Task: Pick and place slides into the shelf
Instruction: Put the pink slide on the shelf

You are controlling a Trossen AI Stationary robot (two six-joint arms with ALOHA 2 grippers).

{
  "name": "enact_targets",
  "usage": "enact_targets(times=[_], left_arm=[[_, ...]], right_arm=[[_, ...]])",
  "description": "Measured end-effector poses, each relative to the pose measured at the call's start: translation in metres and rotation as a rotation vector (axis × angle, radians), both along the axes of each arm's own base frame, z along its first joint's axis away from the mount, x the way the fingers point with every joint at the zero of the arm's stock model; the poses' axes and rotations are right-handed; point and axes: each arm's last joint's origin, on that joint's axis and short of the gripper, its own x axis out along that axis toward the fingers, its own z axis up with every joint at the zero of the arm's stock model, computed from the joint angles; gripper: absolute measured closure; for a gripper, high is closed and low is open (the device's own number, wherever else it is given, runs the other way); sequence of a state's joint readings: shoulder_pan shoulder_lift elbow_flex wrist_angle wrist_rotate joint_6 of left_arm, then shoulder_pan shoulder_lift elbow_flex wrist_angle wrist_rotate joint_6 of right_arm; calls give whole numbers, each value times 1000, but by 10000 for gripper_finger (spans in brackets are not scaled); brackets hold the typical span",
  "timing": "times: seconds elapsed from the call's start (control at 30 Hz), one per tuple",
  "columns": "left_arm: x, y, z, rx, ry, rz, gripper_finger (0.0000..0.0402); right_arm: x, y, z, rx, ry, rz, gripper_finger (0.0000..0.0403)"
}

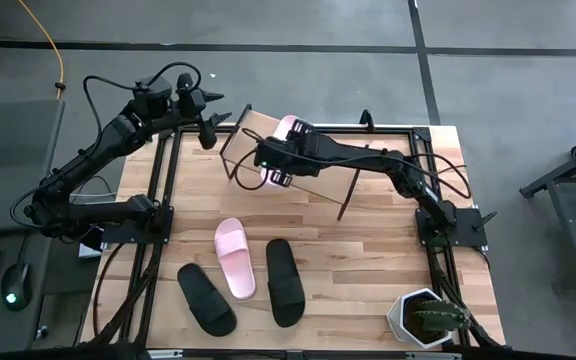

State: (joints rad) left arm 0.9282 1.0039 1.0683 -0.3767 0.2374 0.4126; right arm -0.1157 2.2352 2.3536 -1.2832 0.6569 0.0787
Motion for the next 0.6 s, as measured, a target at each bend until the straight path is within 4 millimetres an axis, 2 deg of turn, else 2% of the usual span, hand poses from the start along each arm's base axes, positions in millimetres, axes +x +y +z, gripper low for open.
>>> enact_targets(times=[0.37,0.6], left_arm=[[-1,-12,-19,-298,34,-145,169],[7,-29,-28,-388,109,-229,169]], right_arm=[[3,21,1,45,15,111,194],[5,32,1,56,-3,115,194]])
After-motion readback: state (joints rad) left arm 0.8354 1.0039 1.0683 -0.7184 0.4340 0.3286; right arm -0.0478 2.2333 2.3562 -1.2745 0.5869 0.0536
